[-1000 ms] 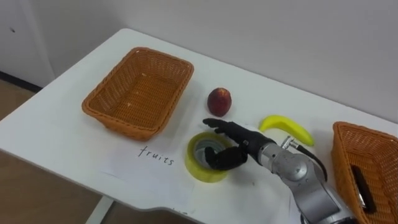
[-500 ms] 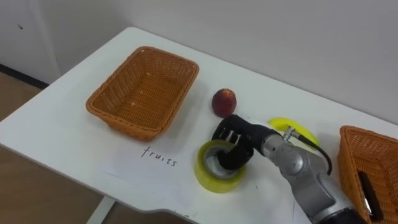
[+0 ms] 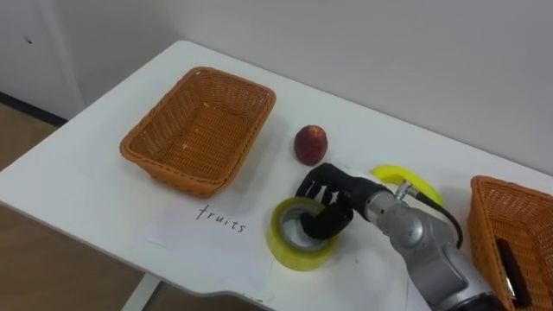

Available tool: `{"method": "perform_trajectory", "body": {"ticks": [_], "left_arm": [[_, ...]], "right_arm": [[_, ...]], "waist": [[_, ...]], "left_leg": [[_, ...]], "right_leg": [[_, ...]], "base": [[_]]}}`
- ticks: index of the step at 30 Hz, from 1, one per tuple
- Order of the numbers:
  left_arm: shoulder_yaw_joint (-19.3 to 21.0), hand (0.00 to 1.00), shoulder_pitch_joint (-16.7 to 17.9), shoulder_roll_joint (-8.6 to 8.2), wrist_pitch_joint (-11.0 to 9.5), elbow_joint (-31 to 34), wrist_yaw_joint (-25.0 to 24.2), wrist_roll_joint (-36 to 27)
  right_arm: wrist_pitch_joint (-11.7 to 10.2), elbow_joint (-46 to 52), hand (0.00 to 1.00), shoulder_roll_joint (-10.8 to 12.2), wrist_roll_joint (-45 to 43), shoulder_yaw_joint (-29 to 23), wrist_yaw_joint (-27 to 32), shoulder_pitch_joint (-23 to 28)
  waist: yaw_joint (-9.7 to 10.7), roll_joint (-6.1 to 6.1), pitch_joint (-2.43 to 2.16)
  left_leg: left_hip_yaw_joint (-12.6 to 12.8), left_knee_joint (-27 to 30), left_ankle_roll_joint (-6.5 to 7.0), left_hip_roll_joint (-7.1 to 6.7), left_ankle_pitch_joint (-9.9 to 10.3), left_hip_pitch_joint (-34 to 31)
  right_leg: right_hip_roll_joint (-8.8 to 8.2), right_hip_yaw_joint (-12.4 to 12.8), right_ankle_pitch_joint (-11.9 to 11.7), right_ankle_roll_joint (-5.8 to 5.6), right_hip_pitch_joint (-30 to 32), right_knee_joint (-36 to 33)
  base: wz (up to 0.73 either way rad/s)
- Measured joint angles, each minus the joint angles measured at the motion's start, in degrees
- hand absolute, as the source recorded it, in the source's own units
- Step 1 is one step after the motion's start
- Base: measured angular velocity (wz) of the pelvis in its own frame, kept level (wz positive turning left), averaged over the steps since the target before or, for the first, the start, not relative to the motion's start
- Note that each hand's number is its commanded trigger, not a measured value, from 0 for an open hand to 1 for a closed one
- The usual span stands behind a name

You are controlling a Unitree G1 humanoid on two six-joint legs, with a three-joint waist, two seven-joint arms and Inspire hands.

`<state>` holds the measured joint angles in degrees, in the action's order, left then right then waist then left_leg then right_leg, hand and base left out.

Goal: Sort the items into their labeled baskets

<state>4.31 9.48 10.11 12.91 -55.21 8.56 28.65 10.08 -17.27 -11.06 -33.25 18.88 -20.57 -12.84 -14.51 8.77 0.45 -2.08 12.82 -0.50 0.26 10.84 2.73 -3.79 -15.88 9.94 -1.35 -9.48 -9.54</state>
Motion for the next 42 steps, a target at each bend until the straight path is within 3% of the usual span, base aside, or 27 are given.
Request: {"method": "perform_trajectory", "body": {"ticks": [10, 17, 22, 26, 35, 42], "left_arm": [[0.0, 0.0, 0.1, -0.13, -0.9, 0.3, -0.1, -0.4], [0.1, 0.0, 0.1, -0.42, -2.9, 0.5, 1.7, -0.4], [1.4, 0.0, 0.6, -0.55, -4.6, 0.0, 2.7, -0.5], [1.7, 0.0, 2.8, -1.02, -5.8, -0.2, 3.5, -1.0], [1.5, 0.0, 5.4, -1.77, -7.2, -0.5, 3.8, -2.1], [1.7, 0.0, 8.0, -1.9, -7.0, -0.9, 3.3, -2.1]], "right_arm": [[-0.6, 2.6, 1.0, 0.1, 2.0, -2.2, 1.0, 2.0], [-0.9, 7.7, 1.0, -0.3, 4.1, -3.9, 0.4, 6.1], [-1.3, 11.0, 1.0, -0.4, 5.7, -7.3, 0.5, 9.9], [-2.2, 14.5, 1.0, -0.5, 6.2, -10.3, 1.5, 10.9], [-3.2, 17.8, 1.0, -1.0, 15.1, -15.9, 6.3, 11.5], [-3.2, 19.0, 1.0, -1.1, 20.0, -18.6, 9.7, 11.7]], "waist": [[0.3, -0.76, 0.11], [2.1, -1.7, 0.22], [3.8, -2.45, -0.16], [5.3, -3.33, -0.18], [8.2, -3.29, -0.26], [8.9, -3.11, -0.43]], "left_leg": [[0.1, 0.1, 0.01, -0.01, 0.0, -1.2], [0.7, 0.6, 0.18, -0.02, 0.1, -1.3], [1.9, 0.3, 0.27, 0.03, 0.1, -0.6], [3.3, -0.4, 0.3, 0.25, 0.1, 0.3], [3.9, -0.7, 0.32, 0.3, 0.1, 1.0], [4.5, -1.3, 0.34, 0.35, 0.1, 1.4]], "right_leg": [[-0.02, 0.1, 0.0, 0.0, 1.3, -0.1], [-0.12, 0.5, -0.1, -0.13, 1.4, -0.1], [-0.17, 2.0, -0.2, -0.3, 1.5, -0.2], [-0.13, 3.2, -0.2, -0.32, 1.4, -0.2], [-0.08, 4.1, -0.3, -0.41, 1.2, -0.3], [-0.06, 4.8, -0.3, -0.41, 1.3, -0.2]], "base": [[0.0], [-0.03], [-0.12], [-0.18], [-0.04], [-0.04]]}}
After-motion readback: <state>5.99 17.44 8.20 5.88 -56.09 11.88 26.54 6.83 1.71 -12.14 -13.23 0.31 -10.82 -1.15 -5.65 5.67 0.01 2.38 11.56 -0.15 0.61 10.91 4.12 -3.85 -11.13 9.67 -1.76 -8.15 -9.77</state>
